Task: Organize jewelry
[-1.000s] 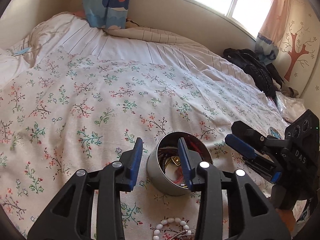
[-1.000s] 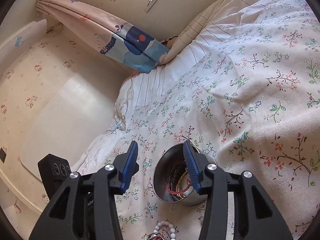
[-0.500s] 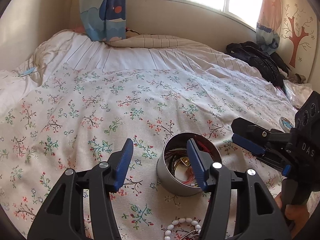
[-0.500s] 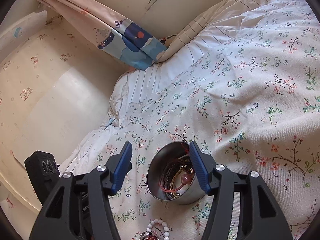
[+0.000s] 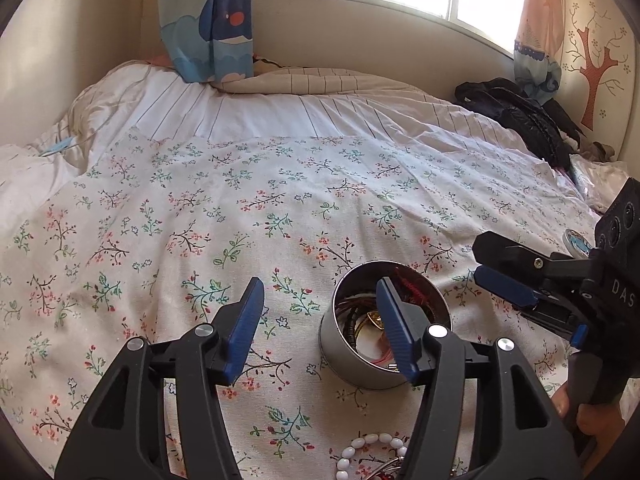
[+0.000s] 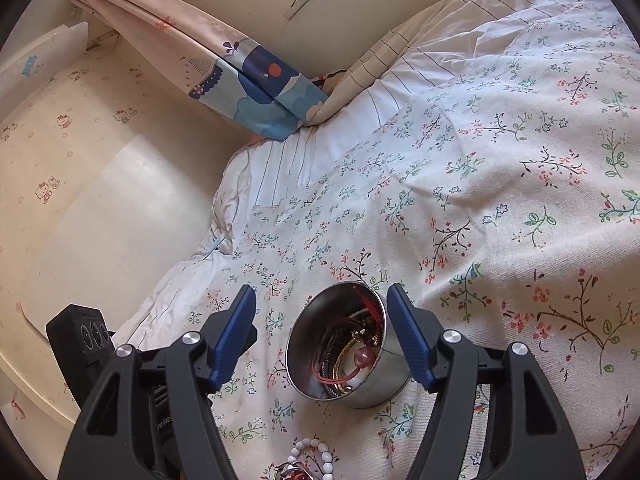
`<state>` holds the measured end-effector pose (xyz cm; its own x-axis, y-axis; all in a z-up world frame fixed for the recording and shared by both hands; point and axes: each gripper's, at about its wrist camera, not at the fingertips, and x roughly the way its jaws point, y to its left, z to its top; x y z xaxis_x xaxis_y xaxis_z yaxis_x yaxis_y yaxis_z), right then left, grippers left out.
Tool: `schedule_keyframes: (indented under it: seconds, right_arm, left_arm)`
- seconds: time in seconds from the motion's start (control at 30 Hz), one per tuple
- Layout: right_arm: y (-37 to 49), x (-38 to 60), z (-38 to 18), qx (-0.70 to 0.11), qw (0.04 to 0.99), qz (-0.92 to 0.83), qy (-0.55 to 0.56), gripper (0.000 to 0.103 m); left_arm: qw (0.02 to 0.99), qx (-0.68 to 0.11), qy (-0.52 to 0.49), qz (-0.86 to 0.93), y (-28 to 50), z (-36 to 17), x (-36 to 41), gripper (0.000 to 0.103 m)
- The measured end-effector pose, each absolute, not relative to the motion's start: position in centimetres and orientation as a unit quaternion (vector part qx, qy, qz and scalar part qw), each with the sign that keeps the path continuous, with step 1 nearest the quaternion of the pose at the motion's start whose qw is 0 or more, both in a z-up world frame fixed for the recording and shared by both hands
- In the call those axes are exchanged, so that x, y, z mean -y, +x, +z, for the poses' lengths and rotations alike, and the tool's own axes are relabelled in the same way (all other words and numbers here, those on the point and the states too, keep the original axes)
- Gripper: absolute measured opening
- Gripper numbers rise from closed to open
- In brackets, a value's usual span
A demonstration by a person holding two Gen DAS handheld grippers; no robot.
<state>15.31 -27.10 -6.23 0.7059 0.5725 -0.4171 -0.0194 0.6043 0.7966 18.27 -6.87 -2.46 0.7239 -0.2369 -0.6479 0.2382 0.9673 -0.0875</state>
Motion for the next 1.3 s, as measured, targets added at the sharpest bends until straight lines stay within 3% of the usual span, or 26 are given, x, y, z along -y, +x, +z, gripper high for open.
schedule_keyframes:
  seconds: [0.3, 0.9, 0.93, 0.97, 1.03, 1.13, 1.3]
  right_arm:
    - [12.8, 28.3, -5.8, -0.349, 0.841, 0.137, 0.39, 0.069]
    - [6.3, 31.3, -5.7, -0.33, 0.825, 0.111, 0.446, 0.077]
    - [6.2, 31.2, -5.7, -0.331, 0.825, 0.112, 0.444, 0.077]
    - [6.1, 31.1, -5.7, -0.331, 0.825, 0.112, 0.443, 0.077]
    - [6.0, 30.9, -5.7, -0.334, 0.825, 0.113, 0.442, 0.078]
    - [5.5, 30.9, -5.7, -0.335, 0.824, 0.114, 0.443, 0.078]
    - [4.6, 30.3, -5.4, -0.341, 0.828, 0.116, 0.43, 0.078]
  left_arm:
    - [0.906, -0.394, -0.005, -0.153, 16.7, -4.0, 5.5, 0.061]
    - [0.867, -0.417, 0.119, -0.245, 10.8, -6.5, 8.2, 0.059]
    - [0.864, -0.421, 0.119, -0.25, 10.8, -6.6, 8.4, 0.049]
    - [0.857, -0.43, 0.118, -0.258, 10.8, -6.8, 8.5, 0.032]
    - [0.845, -0.445, 0.127, -0.268, 10.6, -7.4, 8.9, 0.015]
    - [0.844, -0.441, 0.145, -0.268, 9.8, -7.3, 9.1, 0.009]
    - [0.859, -0.435, 0.093, -0.253, 9.6, -6.2, 6.8, 0.004]
